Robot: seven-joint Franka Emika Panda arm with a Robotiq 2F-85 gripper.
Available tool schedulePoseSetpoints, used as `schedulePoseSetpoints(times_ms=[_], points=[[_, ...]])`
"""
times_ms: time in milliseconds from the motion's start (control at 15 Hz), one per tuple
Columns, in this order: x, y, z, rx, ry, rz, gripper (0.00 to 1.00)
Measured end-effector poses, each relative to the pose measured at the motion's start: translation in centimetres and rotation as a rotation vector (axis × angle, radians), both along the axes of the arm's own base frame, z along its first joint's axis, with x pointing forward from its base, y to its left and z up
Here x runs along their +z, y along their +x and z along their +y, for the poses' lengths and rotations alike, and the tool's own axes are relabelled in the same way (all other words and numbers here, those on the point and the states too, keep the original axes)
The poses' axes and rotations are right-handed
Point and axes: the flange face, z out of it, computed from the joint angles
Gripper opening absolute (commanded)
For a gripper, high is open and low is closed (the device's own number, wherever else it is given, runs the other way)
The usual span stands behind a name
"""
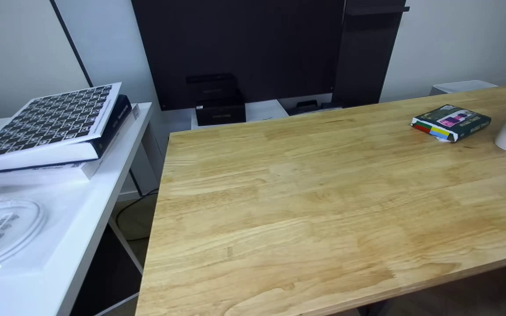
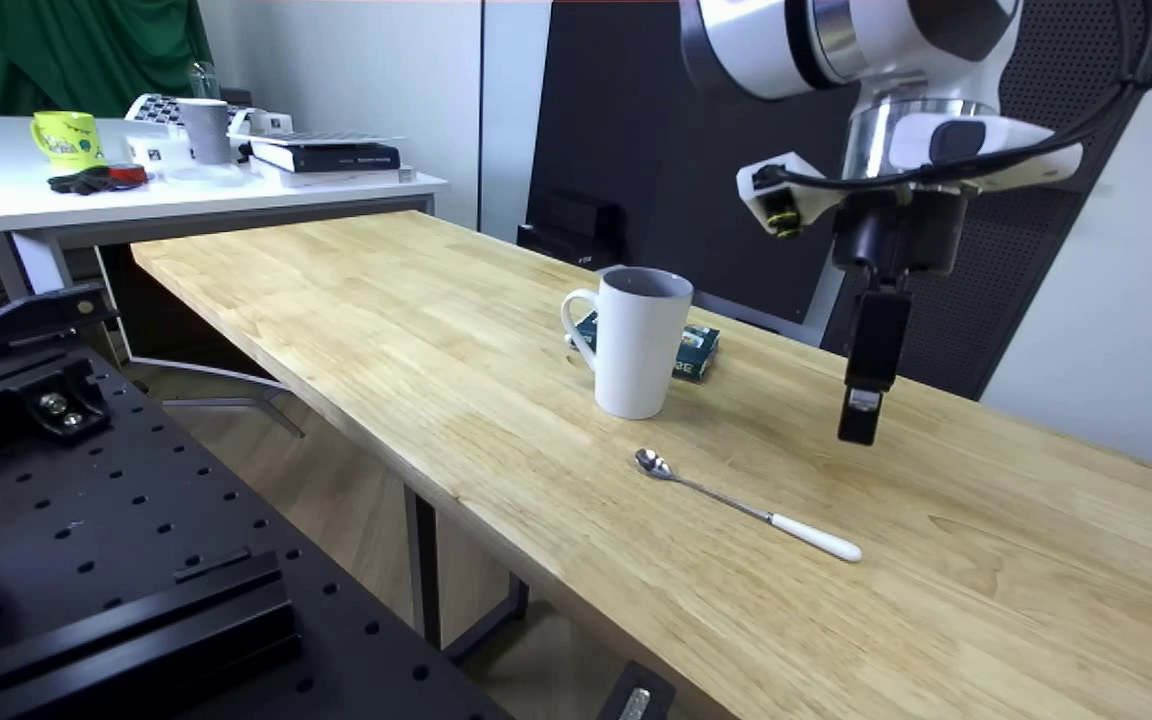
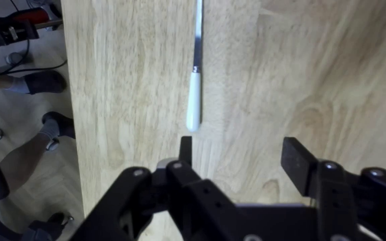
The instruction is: Take the spoon and put it in the cup, pick it and put it on the table, then pick it and put it back in the cup
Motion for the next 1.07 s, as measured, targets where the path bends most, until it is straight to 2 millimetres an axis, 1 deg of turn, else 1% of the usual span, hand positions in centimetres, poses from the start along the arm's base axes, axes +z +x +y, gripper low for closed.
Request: schedulePoseSetpoints(times_ms=[133,267,400,533,667,800,933,1067], points=[[2.8,1.5,0.9,0.056,-0.038,-0.107,1.00],[5.9,2.2,2.1,0.107,-0.067,-0.223,1.00],[8.5,1.8,3.2,0.149,-0.071,-0.322,1.00],[10.6,0.7,3.9,0.176,-0.062,-0.377,1.00],[11.9,-0.8,4.4,0.194,-0.045,-0.392,1.00],[12.7,-2.4,4.6,0.199,-0.028,-0.394,1.00],[13.0,-4.2,4.4,0.191,-0.014,-0.390,1.00],[12.8,-5.9,3.8,0.167,-0.005,-0.381,1.00]])
